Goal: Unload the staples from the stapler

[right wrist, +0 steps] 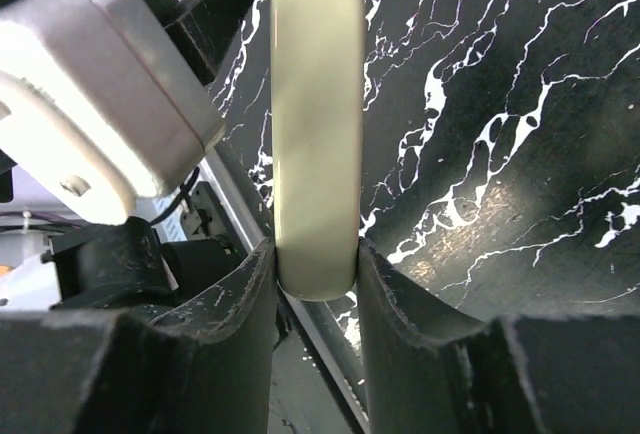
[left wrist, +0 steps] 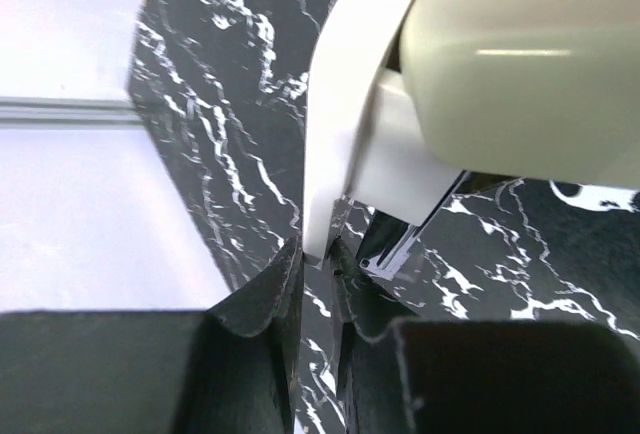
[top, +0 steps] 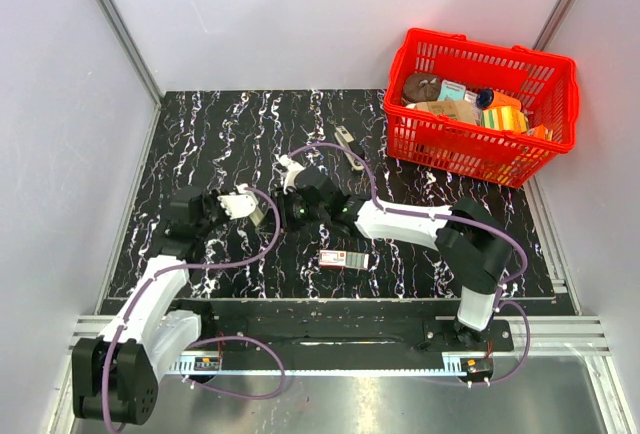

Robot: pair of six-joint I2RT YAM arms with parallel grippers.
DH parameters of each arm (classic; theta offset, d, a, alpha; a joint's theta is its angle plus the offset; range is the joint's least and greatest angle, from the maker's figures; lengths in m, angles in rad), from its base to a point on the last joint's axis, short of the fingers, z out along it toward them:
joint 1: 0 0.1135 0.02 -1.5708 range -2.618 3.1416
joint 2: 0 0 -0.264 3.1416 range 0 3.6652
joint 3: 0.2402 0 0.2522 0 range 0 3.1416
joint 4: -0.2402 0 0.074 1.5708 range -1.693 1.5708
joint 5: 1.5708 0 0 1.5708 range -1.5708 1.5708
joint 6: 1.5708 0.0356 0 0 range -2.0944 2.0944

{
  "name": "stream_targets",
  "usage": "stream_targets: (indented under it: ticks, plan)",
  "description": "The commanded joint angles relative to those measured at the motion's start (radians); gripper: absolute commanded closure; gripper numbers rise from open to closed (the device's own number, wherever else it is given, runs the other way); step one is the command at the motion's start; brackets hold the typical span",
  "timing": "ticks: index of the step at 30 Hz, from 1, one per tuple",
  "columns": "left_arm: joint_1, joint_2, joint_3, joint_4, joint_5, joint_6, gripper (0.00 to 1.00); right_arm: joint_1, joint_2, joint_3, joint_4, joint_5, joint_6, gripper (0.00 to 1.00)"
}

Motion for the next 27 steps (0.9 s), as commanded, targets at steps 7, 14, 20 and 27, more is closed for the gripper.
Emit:
stream_targets:
  ticks: [7,14,20,27]
  plan:
    - [-0.052,-0.133,-0.134,0.427,-0.112,0.197,1.0,-0.007,-0.079,-0.036,0.006,0.014,-0.147,1.0]
    - [-0.073,-0.134,-0.047,0.208,-0.101,0.041,1.0,-0.007,-0.078,-0.038,0.022,0.032,-0.115,1.0]
    - [-0.076,-0.107,0.18,-0.27,0.116,-0.359,0.99,-0.007,-0.065,0.041,0.09,0.094,-0.013,1.0]
    - [-0.09,-0.056,0.303,-0.561,0.382,-0.542,0.92,-0.007,-0.042,0.128,0.067,0.199,0.029,1.0]
